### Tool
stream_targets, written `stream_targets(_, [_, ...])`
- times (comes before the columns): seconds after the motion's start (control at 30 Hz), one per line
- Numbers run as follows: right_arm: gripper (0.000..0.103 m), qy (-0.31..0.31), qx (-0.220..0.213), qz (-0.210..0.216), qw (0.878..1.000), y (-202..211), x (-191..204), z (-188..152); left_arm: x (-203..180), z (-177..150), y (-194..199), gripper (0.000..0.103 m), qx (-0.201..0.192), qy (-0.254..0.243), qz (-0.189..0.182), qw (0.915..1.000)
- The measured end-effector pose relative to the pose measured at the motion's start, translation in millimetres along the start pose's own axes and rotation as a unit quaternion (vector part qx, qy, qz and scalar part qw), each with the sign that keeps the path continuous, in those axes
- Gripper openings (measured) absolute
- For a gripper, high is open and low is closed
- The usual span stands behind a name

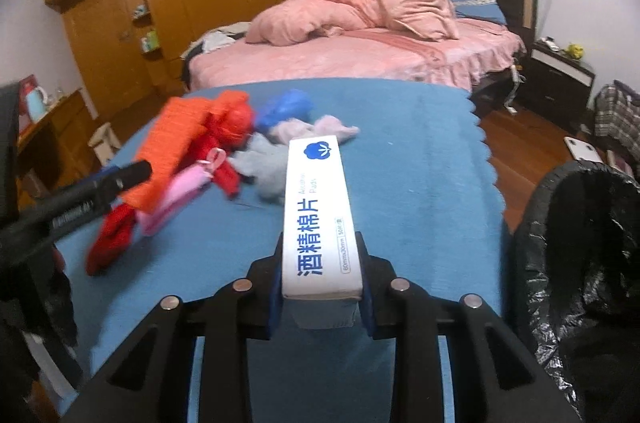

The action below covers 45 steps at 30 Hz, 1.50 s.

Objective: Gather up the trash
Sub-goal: 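Grasp the orange mesh sleeve with the left tool while the right tool holds the box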

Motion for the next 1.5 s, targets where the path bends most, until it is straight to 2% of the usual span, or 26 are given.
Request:
stream_targets(0.07, [0.030, -0.007, 0.006, -0.001, 1.000, -7, -3, -2, 1, 0, -9, 0.046, 0.001, -0.002, 0.001, 1.0000])
stream_targets(0.13, [0.030, -0.006, 0.003, -0.005, 1.000, -8, -1, -1, 1, -3, -16, 0.030, 0.007, -0.004, 0.002, 1.0000])
stream_targets(0.17, [0.030, -0.005, 0.004, -0.006, 1.000, -8, -1, -1, 1, -4, -18, 0.026, 0.009, -0.005, 0.001, 1.0000])
stream_targets(0.23, [0.030, -0.002, 0.002, -0.008, 1.000, -8, 0, -2, -2, -4, -15, 0.011, 0.002, -0.012, 0.002, 0.9999])
stream_targets(0.3, [0.030, 0.000, 0.003, -0.009, 1.000, -8, 1, -2, -6, -4, -11, 0.005, -0.009, -0.023, 0.002, 0.9997])
stream_targets(0.53, [0.030, -0.004, -0.002, -0.011, 1.000, -6, 0, -1, -16, -4, 11, 0.000, -0.041, -0.022, -0.018, 0.9988])
stream_targets(0.73, [0.030, -0.015, -0.012, -0.009, 1.000, -1, -3, 1, -33, -13, 30, 0.000, -0.045, -0.029, -0.043, 0.9976])
stream_targets(0.97, [0.030, -0.019, -0.011, -0.006, 1.000, 2, -7, 3, -55, -32, 31, 0.000, -0.018, -0.022, -0.074, 0.9968])
stream_targets(1.07, [0.030, -0.021, 0.001, -0.006, 1.000, -2, -10, 0, -62, -40, 24, 0.000, 0.002, -0.036, -0.070, 0.9969])
stream_targets(1.1, [0.030, -0.023, 0.005, -0.005, 1.000, -3, -11, -1, -60, -44, 23, 0.002, 0.011, -0.035, -0.072, 0.9968])
stream_targets(1.13, [0.030, -0.025, 0.008, -0.004, 1.000, -3, -13, -1, -59, -46, 20, 0.010, 0.020, -0.031, -0.068, 0.9970])
stream_targets(1.17, [0.031, -0.026, 0.009, -0.003, 1.000, -3, -15, -2, -57, -47, 19, 0.020, 0.024, -0.027, -0.063, 0.9974])
stream_targets(1.2, [0.031, -0.025, 0.010, -0.006, 1.000, -3, -16, -2, -56, -47, 19, 0.039, 0.023, -0.023, -0.061, 0.9976])
stream_targets(1.23, [0.031, -0.024, 0.010, -0.009, 1.000, -3, -16, -2, -55, -46, 20, 0.045, 0.019, -0.022, -0.056, 0.9980])
stream_targets(1.33, [0.032, -0.024, 0.011, -0.009, 1.000, -4, -17, -3, -53, -46, 17, 0.049, 0.025, -0.026, -0.045, 0.9983])
stream_targets(1.5, [0.034, -0.023, 0.014, -0.009, 1.000, -5, -17, -4, -50, -52, 1, 0.049, 0.057, -0.015, -0.040, 0.9974])
Point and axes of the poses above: each gripper's, at about its wrist camera, not at the fingertips, and y roughly against the way its jaws point, x to its left, z to its top, the point moved 3 cm from there along -y, roughly the way its jaws point, and after that the axes turned 9 degrees about -z, right-handed, at the moved point
